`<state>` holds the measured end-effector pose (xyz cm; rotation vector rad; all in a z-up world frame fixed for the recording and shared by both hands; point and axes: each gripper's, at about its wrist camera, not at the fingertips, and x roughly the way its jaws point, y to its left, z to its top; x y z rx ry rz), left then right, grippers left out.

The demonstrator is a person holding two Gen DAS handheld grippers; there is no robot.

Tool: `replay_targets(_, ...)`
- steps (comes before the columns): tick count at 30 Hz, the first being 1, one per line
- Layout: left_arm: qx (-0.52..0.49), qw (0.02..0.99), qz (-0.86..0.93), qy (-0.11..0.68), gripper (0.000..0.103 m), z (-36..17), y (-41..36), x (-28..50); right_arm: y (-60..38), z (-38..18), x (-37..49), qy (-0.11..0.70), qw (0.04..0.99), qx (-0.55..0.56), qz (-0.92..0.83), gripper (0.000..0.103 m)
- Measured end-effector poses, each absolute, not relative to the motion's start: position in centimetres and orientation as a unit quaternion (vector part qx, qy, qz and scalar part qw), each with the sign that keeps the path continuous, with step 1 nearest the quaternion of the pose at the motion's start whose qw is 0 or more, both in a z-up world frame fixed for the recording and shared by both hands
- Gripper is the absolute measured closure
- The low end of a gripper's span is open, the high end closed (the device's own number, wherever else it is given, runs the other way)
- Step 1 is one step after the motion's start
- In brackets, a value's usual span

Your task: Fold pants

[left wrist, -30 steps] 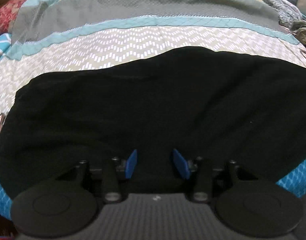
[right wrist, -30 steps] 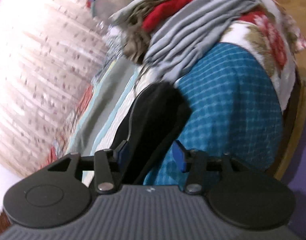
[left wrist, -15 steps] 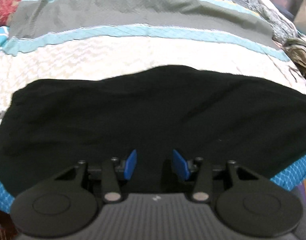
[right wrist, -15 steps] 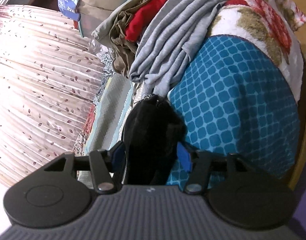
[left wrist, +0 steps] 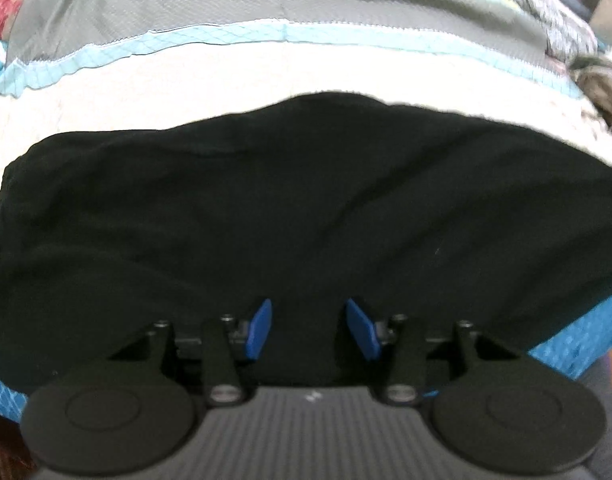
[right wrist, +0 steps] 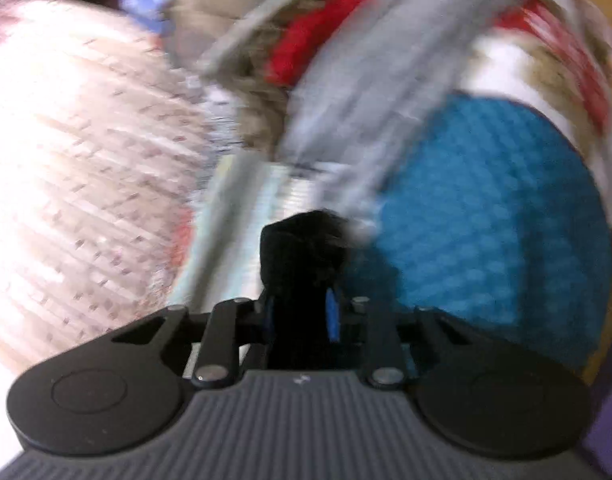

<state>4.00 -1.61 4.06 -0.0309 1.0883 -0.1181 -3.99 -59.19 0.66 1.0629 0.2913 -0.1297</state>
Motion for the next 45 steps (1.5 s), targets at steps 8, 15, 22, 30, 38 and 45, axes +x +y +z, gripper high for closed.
replay_targets(8,-0.096,0.866,-0.106,0.478,0.059,7.9,-1.0,4.3,-43.5,8.7,-0.3,0.209,0.961,0.133,0.121,0.085)
replay_targets(15,-0.096,0.852,-0.113,0.502,0.058,6.1,-1.0,3.7,-29.5,0.9,1.6,0.360,0.910,-0.046,0.200,0.080)
replay_targets(22,-0.120,0.845,-0.111,0.509,0.057,5.1,1.3,2.3,-29.8,3.5,-0.7,0.323,0.920,-0.047,0.218,0.060)
replay_targets(30,-0.139,0.846,-0.088,0.507,0.057,4.2,3.5,2.2,-32.6,3.3,1.4,0.329,0.915,0.113,0.206,0.081)
replay_targets(38,-0.096,0.857,-0.073,0.501,0.060,3.4,2.8,2.4,-30.7,0.0,3.0,0.381,0.898,0.118,0.185,0.081)
replay_targets(45,-0.183,0.893,-0.084,0.402,0.044,8.8,10.3,-2.6,-27.9,4.4,2.0,0.334,0.908,0.143,0.211,0.075)
